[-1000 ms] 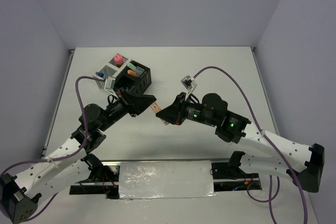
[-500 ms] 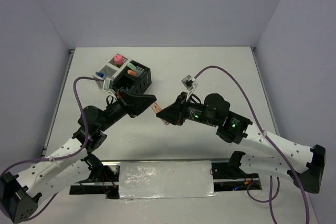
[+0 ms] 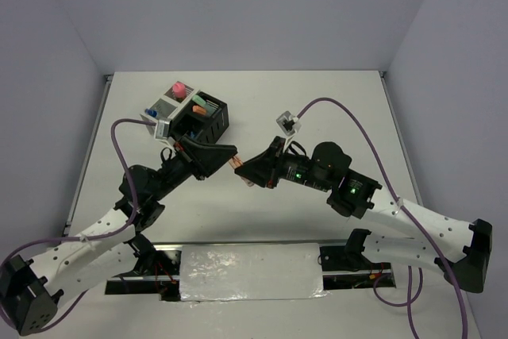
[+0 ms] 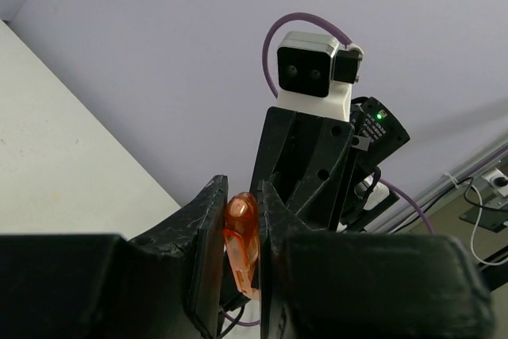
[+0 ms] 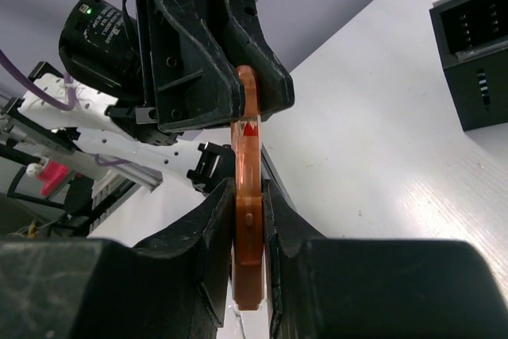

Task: Sort the stationery into containers
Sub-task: Close the pen cap on the pen.

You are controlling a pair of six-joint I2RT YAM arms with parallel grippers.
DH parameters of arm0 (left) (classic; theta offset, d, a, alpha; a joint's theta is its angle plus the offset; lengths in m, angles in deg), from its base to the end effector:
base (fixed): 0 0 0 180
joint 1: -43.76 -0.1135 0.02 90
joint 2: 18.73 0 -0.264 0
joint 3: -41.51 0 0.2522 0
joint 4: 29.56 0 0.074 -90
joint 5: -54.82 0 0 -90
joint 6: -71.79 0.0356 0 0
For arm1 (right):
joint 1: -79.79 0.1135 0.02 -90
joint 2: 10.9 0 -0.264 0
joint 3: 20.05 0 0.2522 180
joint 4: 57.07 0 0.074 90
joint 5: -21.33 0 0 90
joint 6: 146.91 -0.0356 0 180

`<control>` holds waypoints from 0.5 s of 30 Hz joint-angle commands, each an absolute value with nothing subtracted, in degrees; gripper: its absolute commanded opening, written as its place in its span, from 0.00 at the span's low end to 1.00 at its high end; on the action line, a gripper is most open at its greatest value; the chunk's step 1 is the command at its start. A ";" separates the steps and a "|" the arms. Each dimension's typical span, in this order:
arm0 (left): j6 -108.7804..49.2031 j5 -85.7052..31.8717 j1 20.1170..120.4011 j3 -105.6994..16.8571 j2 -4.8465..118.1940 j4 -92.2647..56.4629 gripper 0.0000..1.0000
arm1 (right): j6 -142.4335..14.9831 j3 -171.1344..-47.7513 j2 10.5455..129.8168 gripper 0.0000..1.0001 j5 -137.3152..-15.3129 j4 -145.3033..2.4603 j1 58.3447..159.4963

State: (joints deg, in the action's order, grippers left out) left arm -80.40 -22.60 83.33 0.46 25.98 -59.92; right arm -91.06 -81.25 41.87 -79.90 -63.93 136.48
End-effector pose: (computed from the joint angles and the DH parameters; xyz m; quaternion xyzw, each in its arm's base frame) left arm 0.1348 -0.1214 0.3320 -0.0108 0.5297 -0.6927 0.4893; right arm 0.1143 0.1865 0.3637 -0.2044 0.6669 0.5559 0.4521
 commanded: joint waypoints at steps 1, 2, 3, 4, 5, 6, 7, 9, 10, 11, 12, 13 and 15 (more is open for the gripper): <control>-78.76 -20.24 83.49 3.05 27.41 -58.07 0.00 | -89.87 -85.13 40.86 0.00 -79.57 -49.91 136.48; -78.68 -20.15 83.75 3.22 27.32 -58.07 0.00 | -89.70 -85.48 41.56 0.00 -79.14 -50.00 136.48; -78.59 -19.97 83.92 3.23 27.24 -58.16 0.00 | -89.43 -86.10 42.01 0.00 -78.70 -50.17 136.48; -78.33 -19.97 84.27 3.23 27.15 -57.99 0.00 | -88.47 -87.67 42.62 0.00 -78.34 -50.43 136.48; -77.98 -20.23 85.15 3.23 26.97 -57.46 0.00 | -87.94 -88.64 44.02 0.00 -78.43 -50.52 136.48; -77.54 -20.41 85.77 3.23 26.88 -56.94 0.00 | -87.07 -90.04 44.90 0.00 -78.43 -50.87 136.57; -76.58 -20.59 87.08 3.40 26.97 -56.15 0.00 | -85.23 -93.80 46.91 0.00 -78.34 -52.27 136.48; -75.87 -21.38 88.49 4.19 27.15 -55.35 0.00 | -82.33 -100.30 48.94 0.00 -78.34 -54.55 136.48; -75.87 -21.47 89.89 5.59 27.23 -55.61 0.00 | -81.35 -102.69 50.96 0.00 -78.17 -55.35 136.40; -76.04 -21.99 90.60 6.64 27.15 -56.13 0.00 | -80.56 -104.89 52.02 0.00 -78.08 -56.05 136.22; -76.04 -22.34 91.30 7.52 27.15 -56.92 0.00 | -79.60 -109.26 52.99 0.00 -78.43 -57.45 135.87; -76.04 -22.69 92.44 9.10 27.06 -56.93 0.00 | -79.33 -111.39 55.09 0.00 -79.13 -57.99 135.52; -76.30 -23.57 93.41 10.60 26.71 -57.72 0.00 | -79.41 -115.61 57.12 0.00 -80.88 -58.78 134.64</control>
